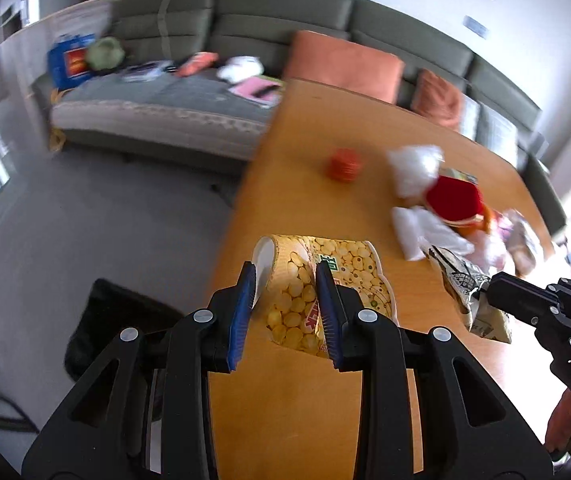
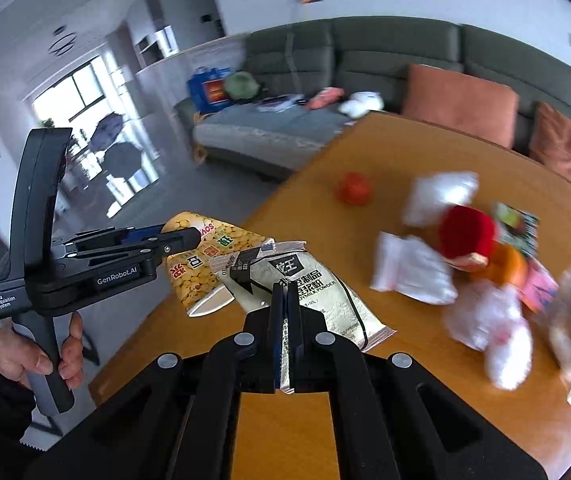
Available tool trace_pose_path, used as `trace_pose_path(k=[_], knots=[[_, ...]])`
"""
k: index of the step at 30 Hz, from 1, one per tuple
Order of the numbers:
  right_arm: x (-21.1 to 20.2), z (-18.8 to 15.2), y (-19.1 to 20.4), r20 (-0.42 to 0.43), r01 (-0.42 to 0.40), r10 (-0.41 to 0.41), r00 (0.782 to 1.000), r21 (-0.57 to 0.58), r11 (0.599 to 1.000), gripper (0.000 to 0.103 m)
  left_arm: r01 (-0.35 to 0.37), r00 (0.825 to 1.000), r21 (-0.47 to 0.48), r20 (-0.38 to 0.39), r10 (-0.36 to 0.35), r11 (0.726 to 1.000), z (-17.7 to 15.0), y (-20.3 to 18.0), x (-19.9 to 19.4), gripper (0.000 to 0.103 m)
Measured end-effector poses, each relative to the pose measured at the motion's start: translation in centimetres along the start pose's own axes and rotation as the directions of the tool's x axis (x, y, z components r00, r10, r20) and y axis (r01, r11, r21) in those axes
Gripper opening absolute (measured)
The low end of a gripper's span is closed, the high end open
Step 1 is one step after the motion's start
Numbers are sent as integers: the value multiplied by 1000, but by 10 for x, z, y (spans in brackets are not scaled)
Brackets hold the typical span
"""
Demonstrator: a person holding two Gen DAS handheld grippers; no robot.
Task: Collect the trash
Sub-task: 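Carry both snack bags over the black bin and open both grippers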
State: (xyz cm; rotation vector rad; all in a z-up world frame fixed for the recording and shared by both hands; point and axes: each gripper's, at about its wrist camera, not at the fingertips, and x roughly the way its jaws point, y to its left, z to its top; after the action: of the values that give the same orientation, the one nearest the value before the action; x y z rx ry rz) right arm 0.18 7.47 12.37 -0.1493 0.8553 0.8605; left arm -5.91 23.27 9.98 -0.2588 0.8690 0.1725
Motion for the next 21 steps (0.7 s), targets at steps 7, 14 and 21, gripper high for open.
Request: trace_pose_path(k=[7,14,21], knots=[[41,25,69,-37,-108,105,994,-112,988,3,-110,994,-131,15,113,985,-19,81,-27,31],[90,44,140,-110,-218,199,974,-205,954,3,-230,971,-267,-6,237,936,-48,161,-56,31],[150,60,207,-228,-311,256,939,-249,917,3,-324,944,-379,-69,323,867,-77,228,-70,31]])
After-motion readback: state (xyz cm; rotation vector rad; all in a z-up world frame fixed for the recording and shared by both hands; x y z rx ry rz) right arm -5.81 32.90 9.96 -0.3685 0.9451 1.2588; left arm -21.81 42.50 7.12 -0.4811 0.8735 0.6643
